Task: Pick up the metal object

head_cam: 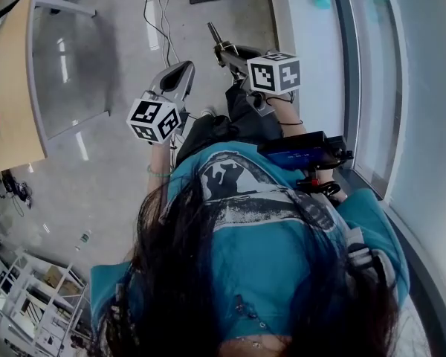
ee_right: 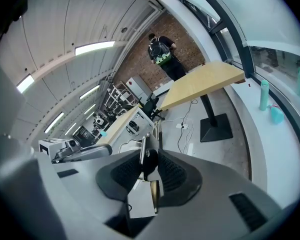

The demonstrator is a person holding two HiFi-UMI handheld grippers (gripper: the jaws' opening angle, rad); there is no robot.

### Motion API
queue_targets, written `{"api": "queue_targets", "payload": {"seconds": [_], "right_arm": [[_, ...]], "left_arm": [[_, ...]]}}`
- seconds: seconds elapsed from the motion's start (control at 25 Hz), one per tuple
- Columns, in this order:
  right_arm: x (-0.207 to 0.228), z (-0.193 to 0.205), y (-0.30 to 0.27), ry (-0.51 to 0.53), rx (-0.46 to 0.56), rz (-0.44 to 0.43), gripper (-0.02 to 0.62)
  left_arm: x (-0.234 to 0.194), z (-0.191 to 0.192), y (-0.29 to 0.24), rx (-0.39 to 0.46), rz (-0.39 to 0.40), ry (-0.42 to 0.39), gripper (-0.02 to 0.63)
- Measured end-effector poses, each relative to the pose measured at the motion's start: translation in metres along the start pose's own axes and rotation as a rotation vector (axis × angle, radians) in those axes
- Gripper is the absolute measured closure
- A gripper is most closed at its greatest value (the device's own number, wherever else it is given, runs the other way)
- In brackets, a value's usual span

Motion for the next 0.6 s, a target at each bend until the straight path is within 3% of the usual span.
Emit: {"api": "queue_targets", "payload": {"seconds": [0.12, 0.48, 0.6], "right_arm": [[0.022, -0.014, 0.009, -0.016, 0.005, 0.006, 0.492], [-0.069, 0.064, 0.002, -0.067, 0.048, 0.039, 0.492], [-0.083, 0.076, 0.001, -0.06, 0.049, 0.051, 0.492]], "left_arm": [[0.0, -0.008, -0.02, 0.013, -0.022, 0.012, 0.606], [-0.012, 0.037, 0.097, 0.029, -0.001, 0.035, 0.606], [-0.013, 0.046, 0.112, 0.034, 0.014, 0.039, 0.606]]}}
Point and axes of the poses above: the fingertips, and each gripper's own axes: y backward along the fingers, x to its right, z out of its underside, the point moved 5 cm from there along y, backward along the fingers, and after that the axes turned 3 degrees about -y, right-handed, at the moved point
